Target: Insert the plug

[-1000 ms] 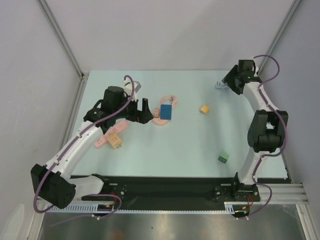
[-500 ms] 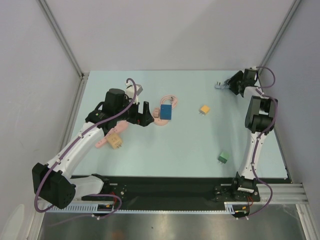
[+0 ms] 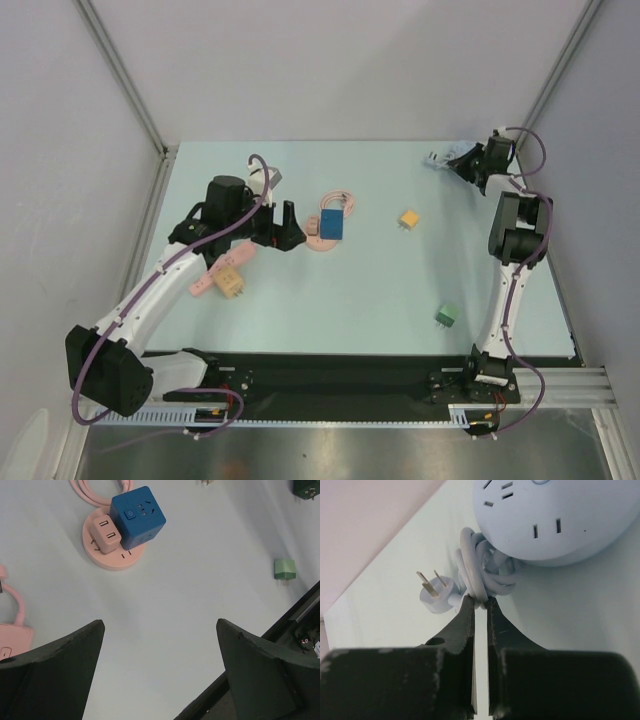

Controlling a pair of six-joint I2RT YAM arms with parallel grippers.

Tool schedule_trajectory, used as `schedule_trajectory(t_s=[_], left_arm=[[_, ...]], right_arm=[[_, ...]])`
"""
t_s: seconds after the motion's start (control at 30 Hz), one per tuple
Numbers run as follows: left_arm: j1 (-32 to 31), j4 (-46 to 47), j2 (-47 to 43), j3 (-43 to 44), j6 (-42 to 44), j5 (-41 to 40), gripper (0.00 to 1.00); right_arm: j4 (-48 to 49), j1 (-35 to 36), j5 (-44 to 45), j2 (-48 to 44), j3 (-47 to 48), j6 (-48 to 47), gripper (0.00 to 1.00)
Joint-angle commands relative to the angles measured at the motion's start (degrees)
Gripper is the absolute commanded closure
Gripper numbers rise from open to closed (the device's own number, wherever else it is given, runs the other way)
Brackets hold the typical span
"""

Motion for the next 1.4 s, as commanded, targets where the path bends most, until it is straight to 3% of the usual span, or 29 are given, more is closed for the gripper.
schedule_trajectory(t_s=[0.0,0.23,0.37,0.5,0.93,1.23,1.37], left_arm=[[0.22,2.44,-1.11,-0.30,1.17,1.44,0.00],[0.22,2.88,-2.78,-1.00,0.64,2.32,0.00],[0.22,3.05,-3.14,-1.09,0.55,3.20,0.00],[0.22,3.14,-3.40,-1.27,0.55,2.76,0.00],[0.22,3.14,-3.92,-1.27,0.47,1.44,0.00],[0.22,3.23,-4.63,-1.45,0.29,0.21,0.00],[0.22,3.31,-5.24,-1.53,0.12,-1.28,0.00]], right_arm=[[4.91,1.69,-4.32,-11.97,-7.48,-1.86,1.00],[10.71,5.91,-2.74,-30.44,-28.50,-4.77,1.00],[6.24,9.77,-2.83,-34.05,-31.42,-7.75,1.00],[8.77,14.43,-1.87,-38.44,-38.89,-8.55,1.00],[-0.01,28.67,15.09,-64.10,-55.76,-17.95,1.00],[-2.12,35.95,17.04,-74.21,-66.75,-12.52,1.00],[-4.05,41.84,23.27,-74.40,-70.10,-7.68,1.00]])
